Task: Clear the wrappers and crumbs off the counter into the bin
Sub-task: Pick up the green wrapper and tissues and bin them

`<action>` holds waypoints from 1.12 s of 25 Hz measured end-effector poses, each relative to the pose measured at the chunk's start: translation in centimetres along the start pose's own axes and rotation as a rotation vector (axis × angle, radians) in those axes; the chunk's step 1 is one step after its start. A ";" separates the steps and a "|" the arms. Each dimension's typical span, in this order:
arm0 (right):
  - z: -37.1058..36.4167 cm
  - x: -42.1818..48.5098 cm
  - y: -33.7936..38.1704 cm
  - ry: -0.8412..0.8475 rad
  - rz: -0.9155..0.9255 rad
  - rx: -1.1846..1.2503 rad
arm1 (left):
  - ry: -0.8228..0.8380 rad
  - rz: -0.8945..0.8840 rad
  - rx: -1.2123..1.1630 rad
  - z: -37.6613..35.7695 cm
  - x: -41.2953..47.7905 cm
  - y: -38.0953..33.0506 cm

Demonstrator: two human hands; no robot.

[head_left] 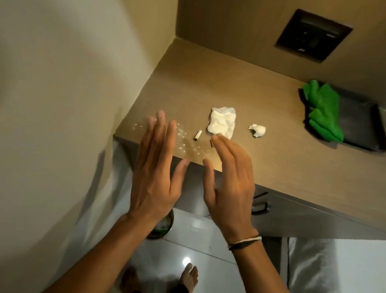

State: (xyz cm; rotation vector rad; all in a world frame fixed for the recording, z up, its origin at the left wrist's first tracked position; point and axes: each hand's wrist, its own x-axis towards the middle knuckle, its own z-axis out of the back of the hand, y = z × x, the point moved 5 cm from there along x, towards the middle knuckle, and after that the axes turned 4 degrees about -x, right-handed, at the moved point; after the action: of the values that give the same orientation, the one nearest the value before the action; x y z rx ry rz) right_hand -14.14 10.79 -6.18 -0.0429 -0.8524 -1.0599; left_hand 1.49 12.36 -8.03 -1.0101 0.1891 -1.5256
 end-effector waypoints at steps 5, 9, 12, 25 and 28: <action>-0.1 5.6 -10.2 0.296 -0.254 -0.303 | 0.293 -0.085 0.239 -6.8 10.6 -2.9; -2.9 6.8 -13.2 0.476 -0.159 -0.419 | 0.489 -0.160 0.405 -12.4 13.6 -2.5; -2.3 7.5 -12.9 0.361 -0.173 -0.376 | 0.425 -0.146 0.405 -12.9 14.5 -2.4; -8.6 -15.0 0.9 0.477 0.056 0.213 | -0.128 0.462 0.019 0.4 -15.0 9.1; -17.2 -21.8 -1.4 0.909 -0.095 0.169 | 0.128 0.857 0.034 -4.4 -23.0 16.2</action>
State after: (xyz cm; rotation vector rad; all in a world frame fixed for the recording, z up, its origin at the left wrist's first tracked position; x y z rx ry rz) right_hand -9.53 19.16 -32.29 0.5870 -0.1100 -0.9492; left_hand 7.61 26.49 -32.00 -0.6618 0.5996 -0.7979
